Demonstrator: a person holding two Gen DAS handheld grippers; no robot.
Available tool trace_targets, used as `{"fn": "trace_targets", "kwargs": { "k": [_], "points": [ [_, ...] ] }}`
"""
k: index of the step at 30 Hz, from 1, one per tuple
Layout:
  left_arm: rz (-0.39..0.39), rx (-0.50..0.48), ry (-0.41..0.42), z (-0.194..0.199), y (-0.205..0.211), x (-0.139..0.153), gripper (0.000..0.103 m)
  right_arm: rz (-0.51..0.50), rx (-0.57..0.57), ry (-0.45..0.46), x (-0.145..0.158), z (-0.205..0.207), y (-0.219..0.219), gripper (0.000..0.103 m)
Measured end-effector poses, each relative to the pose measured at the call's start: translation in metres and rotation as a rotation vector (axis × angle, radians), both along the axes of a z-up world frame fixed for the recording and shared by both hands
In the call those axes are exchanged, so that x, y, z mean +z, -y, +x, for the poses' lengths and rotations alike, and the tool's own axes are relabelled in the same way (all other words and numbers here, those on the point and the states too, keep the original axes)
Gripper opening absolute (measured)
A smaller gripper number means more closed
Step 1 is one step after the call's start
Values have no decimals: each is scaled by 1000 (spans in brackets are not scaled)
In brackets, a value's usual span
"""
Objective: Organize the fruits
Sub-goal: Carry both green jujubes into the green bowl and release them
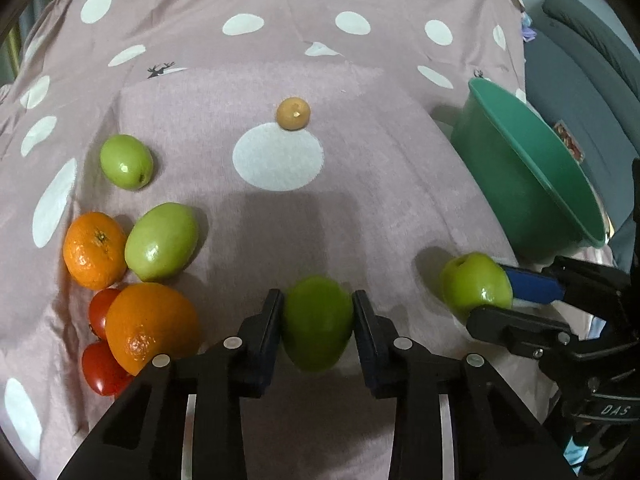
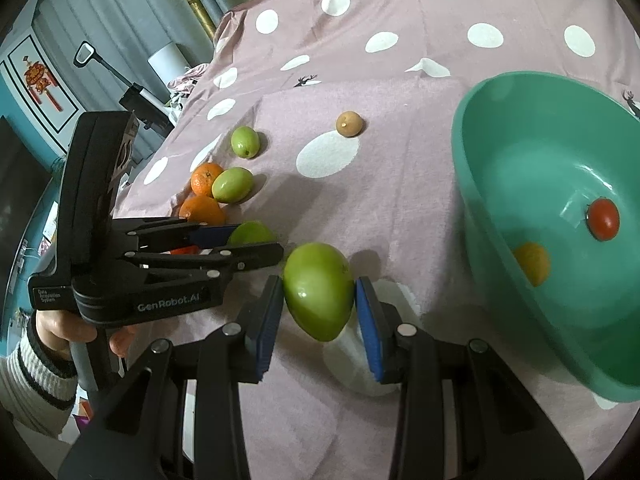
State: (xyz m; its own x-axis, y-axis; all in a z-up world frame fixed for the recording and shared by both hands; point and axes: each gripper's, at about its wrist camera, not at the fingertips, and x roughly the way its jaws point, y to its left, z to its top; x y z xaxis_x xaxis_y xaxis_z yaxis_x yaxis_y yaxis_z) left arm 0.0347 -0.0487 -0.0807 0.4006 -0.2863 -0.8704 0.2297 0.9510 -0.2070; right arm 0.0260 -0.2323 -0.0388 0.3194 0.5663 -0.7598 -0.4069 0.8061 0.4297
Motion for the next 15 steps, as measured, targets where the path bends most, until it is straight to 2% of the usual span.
{"fn": "trace_targets", "kwargs": {
  "k": [7, 15],
  "points": [
    [1, 29, -1, 0, -3, 4, 35, 14, -5, 2, 2, -1, 2, 38],
    [-6, -3, 81, -7, 6, 39, 35, 38, -24, 48, 20, -5, 12, 38]
  ]
}}
